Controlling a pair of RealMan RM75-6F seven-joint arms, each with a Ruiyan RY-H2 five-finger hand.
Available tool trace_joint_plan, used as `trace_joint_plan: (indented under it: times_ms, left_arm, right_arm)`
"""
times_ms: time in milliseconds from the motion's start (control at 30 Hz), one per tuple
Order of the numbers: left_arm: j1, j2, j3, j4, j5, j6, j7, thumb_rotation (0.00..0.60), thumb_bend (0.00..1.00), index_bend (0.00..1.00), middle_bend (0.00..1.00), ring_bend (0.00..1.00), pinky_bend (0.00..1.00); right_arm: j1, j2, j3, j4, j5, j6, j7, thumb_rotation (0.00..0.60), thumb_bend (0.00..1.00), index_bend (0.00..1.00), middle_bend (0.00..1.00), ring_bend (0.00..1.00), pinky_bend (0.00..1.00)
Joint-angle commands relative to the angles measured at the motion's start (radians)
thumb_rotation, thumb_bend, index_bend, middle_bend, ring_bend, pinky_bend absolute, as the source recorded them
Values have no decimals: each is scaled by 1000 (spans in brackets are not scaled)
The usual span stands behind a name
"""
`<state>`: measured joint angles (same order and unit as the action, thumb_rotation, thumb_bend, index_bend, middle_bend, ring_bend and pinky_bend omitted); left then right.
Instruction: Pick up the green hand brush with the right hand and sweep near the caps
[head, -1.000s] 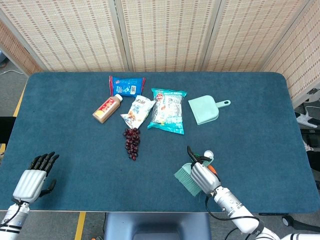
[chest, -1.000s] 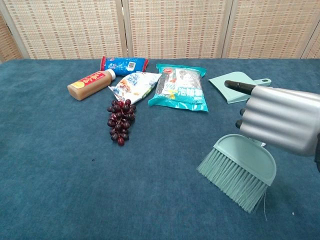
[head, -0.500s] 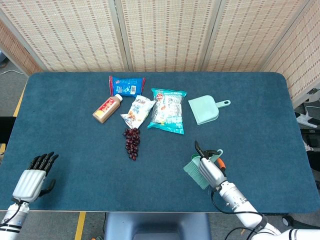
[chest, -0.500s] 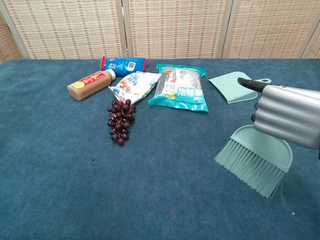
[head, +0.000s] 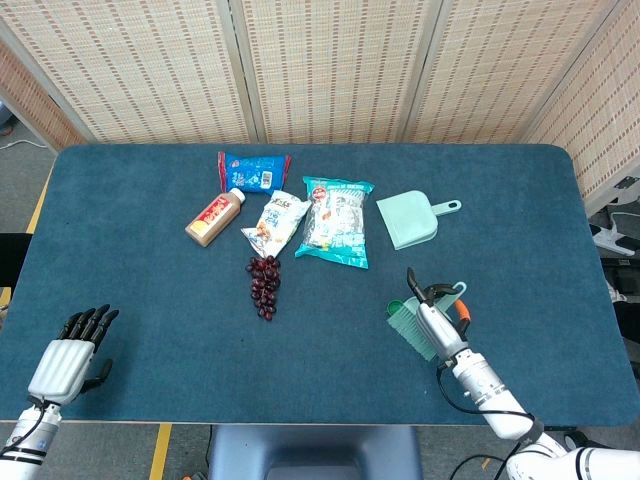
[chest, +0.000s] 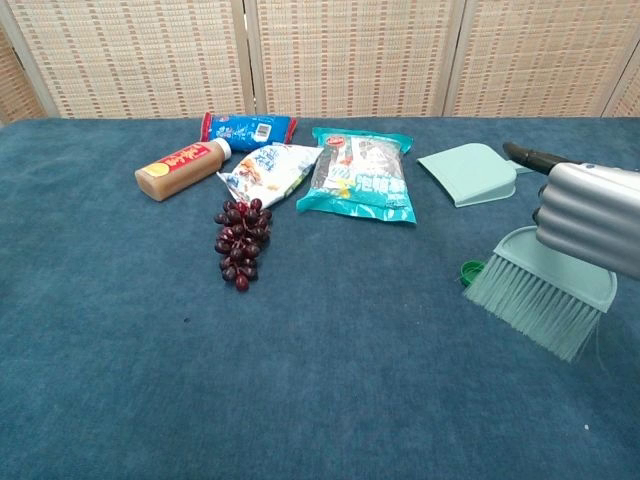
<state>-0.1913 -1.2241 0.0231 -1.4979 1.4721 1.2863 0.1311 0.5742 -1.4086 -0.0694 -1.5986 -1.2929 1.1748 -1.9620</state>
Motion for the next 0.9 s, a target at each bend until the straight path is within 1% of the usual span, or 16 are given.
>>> trace_joint_plan:
  times_ms: [33, 367, 700, 900]
  left_arm:
    - [-2, -3, -1, 3, -4, -3, 5, 600, 428, 0, 0, 0, 90]
    - [-5, -21, -1, 11, -16, -16, 35, 600, 428, 0, 0, 0, 91]
    - [-11, -39, 0, 19, -25, -27, 63, 600, 428, 0, 0, 0, 91]
    - [-13, -48, 2, 19, -27, -32, 80, 600, 428, 0, 0, 0, 91]
  right_arm:
    - [6, -11, 9, 39, 12, 4, 5, 600, 539, 1000, 866, 560, 0]
    - [12, -30, 17, 168, 55, -8, 51, 600, 539, 1000, 866, 564, 0]
    - [13, -23, 22, 294, 91, -15, 98, 600, 539, 1000, 866, 564, 0]
    - [3, -19, 17, 390, 105, -13, 118, 600, 539, 1000, 866, 564, 0]
